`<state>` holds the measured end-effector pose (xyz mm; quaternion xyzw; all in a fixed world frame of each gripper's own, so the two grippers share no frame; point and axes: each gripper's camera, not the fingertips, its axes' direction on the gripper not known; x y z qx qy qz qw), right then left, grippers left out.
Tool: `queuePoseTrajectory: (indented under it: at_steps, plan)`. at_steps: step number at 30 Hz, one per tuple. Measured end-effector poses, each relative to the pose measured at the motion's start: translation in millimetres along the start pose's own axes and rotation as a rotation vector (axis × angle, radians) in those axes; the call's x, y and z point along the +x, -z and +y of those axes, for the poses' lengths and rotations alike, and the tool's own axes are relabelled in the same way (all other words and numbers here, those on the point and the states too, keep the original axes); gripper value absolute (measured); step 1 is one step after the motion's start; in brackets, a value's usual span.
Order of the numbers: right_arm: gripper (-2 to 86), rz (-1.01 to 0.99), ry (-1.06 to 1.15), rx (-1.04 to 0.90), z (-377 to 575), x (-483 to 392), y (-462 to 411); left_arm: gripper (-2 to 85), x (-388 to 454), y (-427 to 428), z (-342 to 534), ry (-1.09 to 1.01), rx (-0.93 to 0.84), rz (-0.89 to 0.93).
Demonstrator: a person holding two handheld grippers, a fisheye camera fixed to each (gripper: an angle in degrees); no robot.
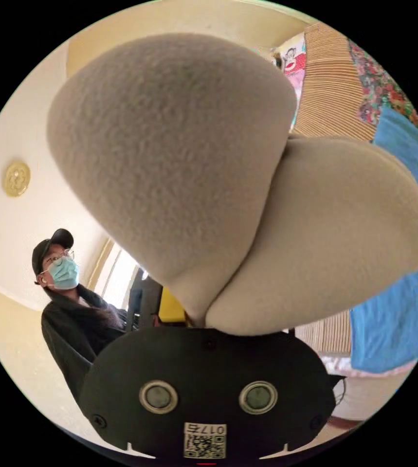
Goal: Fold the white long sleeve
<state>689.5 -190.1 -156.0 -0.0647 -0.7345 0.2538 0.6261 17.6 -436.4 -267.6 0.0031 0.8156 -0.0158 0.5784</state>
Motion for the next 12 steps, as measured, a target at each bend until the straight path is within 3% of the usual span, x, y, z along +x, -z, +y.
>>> queuePoseTrajectory:
  at_steps: [2,3,5,7,10,12]
  plan:
    - [13.5,0.297,-0.373,0.084,33.4,51.7,50.4,5.4,-4.3,16.3,24.2,0.052,0.039,0.009]
    - [13.3,0.381,-0.471,0.115,47.1,59.1,61.0,5.6,-6.0,30.2,42.4,0.087,0.071,-0.019]
    - [10.3,0.748,-0.712,0.182,100.2,55.3,74.3,5.7,-4.9,56.3,75.4,0.13,0.143,-0.133]
    - [4.6,0.932,-0.653,0.152,124.0,37.6,45.1,5.5,-1.2,83.8,112.6,0.161,0.224,-0.283]
    - [1.9,1.211,-0.48,-0.005,149.6,19.4,-58.7,4.8,12.6,127.1,176.1,0.221,0.331,-0.653]
    - [1.2,1.351,-0.319,-0.153,156.2,13.6,-143.7,3.3,40.1,164.2,229.1,0.255,0.451,-1.032]
